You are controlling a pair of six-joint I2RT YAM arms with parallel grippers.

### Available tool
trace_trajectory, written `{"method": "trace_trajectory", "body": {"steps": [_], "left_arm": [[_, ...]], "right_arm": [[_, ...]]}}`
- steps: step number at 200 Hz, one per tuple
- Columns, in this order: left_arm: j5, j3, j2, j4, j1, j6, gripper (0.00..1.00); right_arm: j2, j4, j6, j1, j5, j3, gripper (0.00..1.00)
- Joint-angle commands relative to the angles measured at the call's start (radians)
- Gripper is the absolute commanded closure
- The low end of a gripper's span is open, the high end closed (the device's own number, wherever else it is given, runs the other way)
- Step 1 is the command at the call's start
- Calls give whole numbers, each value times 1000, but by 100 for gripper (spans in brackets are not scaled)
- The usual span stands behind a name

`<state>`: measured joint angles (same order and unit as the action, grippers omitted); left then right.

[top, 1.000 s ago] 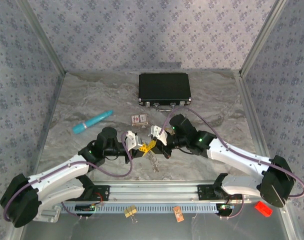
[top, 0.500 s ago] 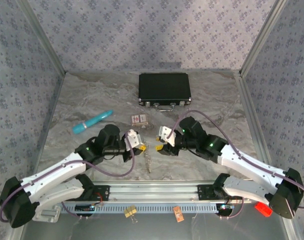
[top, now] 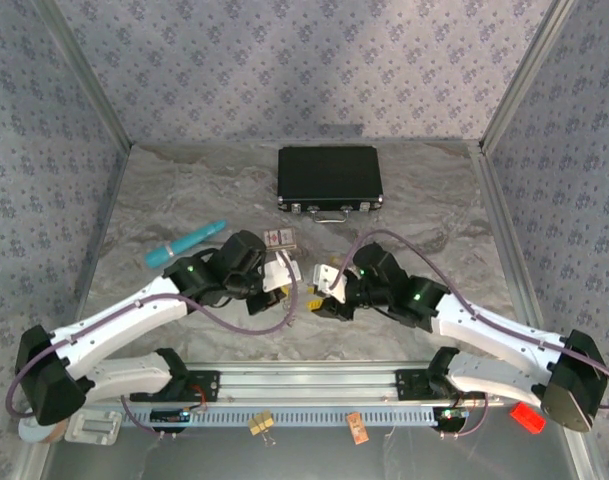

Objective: Put the keys on the keyring

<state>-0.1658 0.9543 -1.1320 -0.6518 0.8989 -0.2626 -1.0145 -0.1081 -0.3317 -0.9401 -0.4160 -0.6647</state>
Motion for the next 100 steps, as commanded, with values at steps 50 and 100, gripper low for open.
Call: {"method": "trace_trajectory", "body": {"steps": [50,100], "left_arm": [[73,264,-77,-243,-4,625,100],[-28,352,-160,-354,-51,1015,100]], "right_arm": [[-84,413,212,-220,155,126,78],[-157,625,232,-287,442,205,78]]}}
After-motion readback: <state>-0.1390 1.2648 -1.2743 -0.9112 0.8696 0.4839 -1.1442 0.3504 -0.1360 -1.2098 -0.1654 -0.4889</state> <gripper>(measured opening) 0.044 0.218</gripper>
